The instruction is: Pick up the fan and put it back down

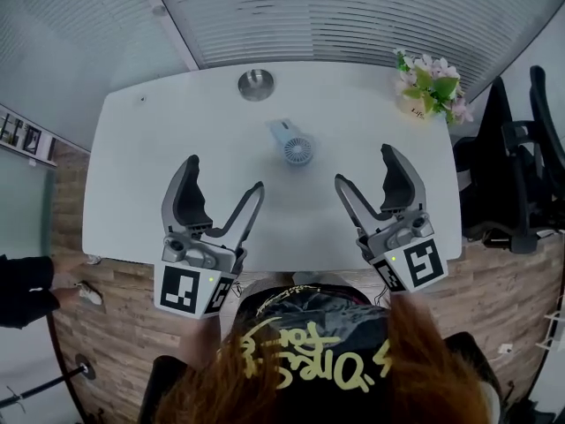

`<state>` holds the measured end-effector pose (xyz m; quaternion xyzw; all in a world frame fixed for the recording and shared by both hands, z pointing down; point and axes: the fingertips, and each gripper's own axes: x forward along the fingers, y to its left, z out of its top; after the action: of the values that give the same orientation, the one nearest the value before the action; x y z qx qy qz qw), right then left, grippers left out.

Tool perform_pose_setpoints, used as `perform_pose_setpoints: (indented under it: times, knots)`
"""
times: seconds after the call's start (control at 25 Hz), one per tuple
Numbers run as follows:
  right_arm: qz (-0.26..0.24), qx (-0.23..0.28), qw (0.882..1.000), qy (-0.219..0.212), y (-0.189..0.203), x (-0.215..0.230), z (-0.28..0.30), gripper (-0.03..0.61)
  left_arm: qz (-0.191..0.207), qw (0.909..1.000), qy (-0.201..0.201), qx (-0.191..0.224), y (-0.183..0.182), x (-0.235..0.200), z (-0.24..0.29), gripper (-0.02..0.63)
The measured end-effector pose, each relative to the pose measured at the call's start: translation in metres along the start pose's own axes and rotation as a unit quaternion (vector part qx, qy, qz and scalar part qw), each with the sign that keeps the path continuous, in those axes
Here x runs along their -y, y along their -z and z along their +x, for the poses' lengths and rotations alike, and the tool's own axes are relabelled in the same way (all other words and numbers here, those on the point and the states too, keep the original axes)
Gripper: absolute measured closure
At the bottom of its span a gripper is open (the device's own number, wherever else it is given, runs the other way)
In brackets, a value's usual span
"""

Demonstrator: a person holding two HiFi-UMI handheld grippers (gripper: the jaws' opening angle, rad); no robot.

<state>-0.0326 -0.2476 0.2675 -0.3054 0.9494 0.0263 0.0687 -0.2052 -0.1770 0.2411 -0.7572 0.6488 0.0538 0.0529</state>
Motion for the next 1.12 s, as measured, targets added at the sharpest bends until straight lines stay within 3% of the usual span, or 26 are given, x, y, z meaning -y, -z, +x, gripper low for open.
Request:
perform_pose_setpoints:
  times: [0.76,1.12]
  knots:
    - [0.011,-0.026,1.000,0.009,0.026,-0.005,0.050,0.242,-0.022,0.9993,0.023,-0.019,0.019,-0.046,0.029,0.206]
    - [0.017,-0.104,0.994,-0.006,0.090,-0.013,0.080,0.242,-0.041,0.9982,0.022,-0.037,0.042,-0.063,0.025,0.206]
